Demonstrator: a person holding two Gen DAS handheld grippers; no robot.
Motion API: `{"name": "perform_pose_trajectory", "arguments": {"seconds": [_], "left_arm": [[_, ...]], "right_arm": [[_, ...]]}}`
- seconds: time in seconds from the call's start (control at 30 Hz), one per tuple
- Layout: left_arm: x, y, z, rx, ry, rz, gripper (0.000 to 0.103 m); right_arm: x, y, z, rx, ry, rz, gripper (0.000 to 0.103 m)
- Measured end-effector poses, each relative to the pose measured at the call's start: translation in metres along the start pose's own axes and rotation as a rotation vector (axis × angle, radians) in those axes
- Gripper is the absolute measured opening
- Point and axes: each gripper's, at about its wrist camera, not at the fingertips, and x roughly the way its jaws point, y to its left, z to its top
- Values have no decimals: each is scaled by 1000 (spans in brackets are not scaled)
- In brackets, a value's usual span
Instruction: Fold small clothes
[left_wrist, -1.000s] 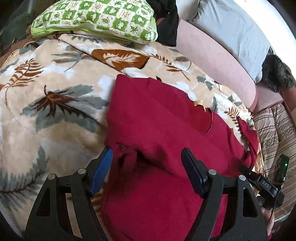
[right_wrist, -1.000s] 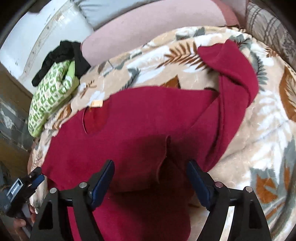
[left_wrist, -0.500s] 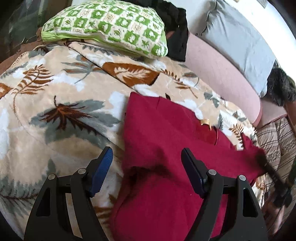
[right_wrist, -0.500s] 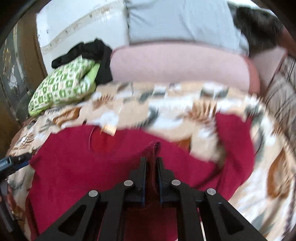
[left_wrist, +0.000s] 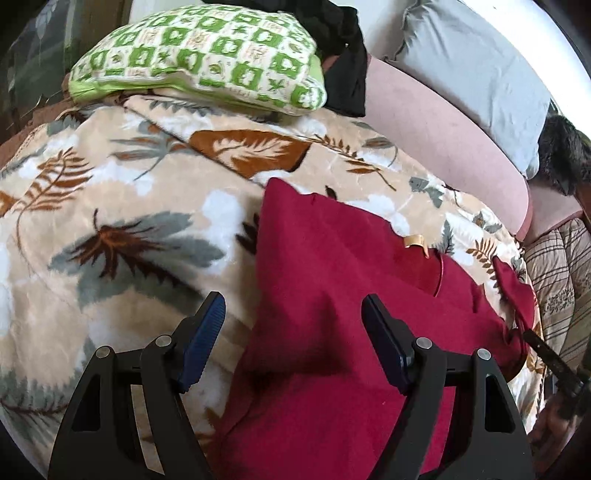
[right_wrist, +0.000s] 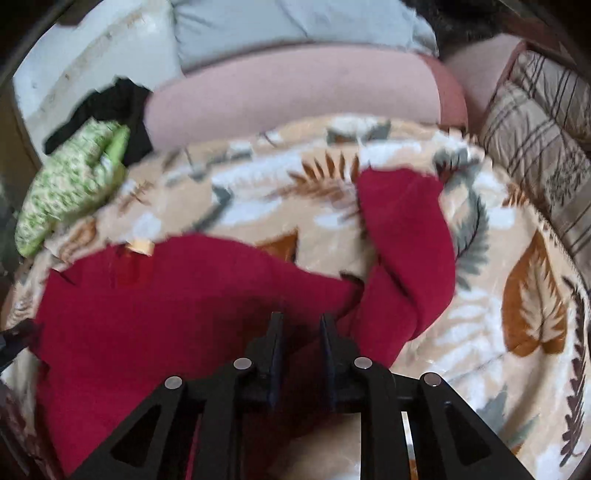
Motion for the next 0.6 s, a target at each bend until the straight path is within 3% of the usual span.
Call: {"name": "perform_pose_trajectory", "arguments": {"seconds": [0.13,0.3,0.37,0.5,0.57,0.6], "left_arm": [[16,-8,-3,25,24,10,77],[52,-10,-16,77,140,72,77],[53,-11,-19,90,128,75,77],[42,-17,-17,95,125,60,77],[30,-20,-15,88,92,44,77],[25,-22,-13,85,79,35,77]], "right_arm": [[12,29,3,-66,53,110,19],[54,38,-17,-59,174,72,19],[50,34,-25,-48,139,91,19],[39,21,-17,-47,160,118,20],[27,6,-6,-24,129,83,24],[21,-1,0,-12,106,60,33]]}}
